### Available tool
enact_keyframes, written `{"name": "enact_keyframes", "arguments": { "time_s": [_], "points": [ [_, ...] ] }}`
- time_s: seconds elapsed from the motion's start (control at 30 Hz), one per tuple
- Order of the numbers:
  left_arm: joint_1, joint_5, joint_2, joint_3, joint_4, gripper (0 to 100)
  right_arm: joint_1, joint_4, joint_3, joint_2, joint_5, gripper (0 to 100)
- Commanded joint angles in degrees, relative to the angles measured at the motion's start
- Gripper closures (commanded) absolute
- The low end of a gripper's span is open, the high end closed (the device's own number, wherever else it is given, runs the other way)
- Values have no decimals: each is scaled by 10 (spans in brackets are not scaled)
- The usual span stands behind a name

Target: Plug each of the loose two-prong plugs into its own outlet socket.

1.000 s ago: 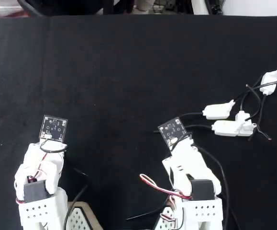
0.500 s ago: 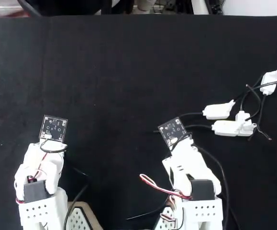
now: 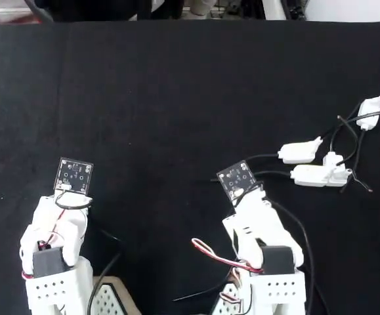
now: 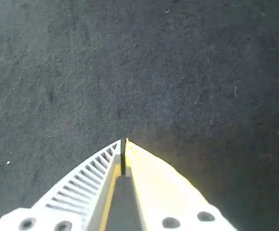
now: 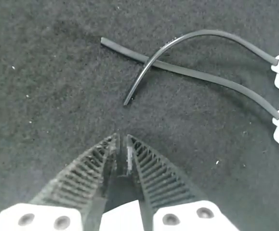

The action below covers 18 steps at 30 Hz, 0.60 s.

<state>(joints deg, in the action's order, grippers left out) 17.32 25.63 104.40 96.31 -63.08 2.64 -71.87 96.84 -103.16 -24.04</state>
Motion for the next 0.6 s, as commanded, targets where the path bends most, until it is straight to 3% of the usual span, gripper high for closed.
{"name": "enact_keyframes", "arguments": {
  "time_s": [0.0,0.17,0.43,0.57],
  "points": [
    [-8,1,2,10,-9,967,-7,-1,-2,-21,3,982],
    [-2,-1,2,10,-18,967,-7,-1,-2,-21,3,982],
    [-6,1,2,10,-112,969,-7,-1,-2,-21,3,982],
    [-5,0,2,10,-108,969,-7,-1,-2,-21,3,982]
  ]
}}
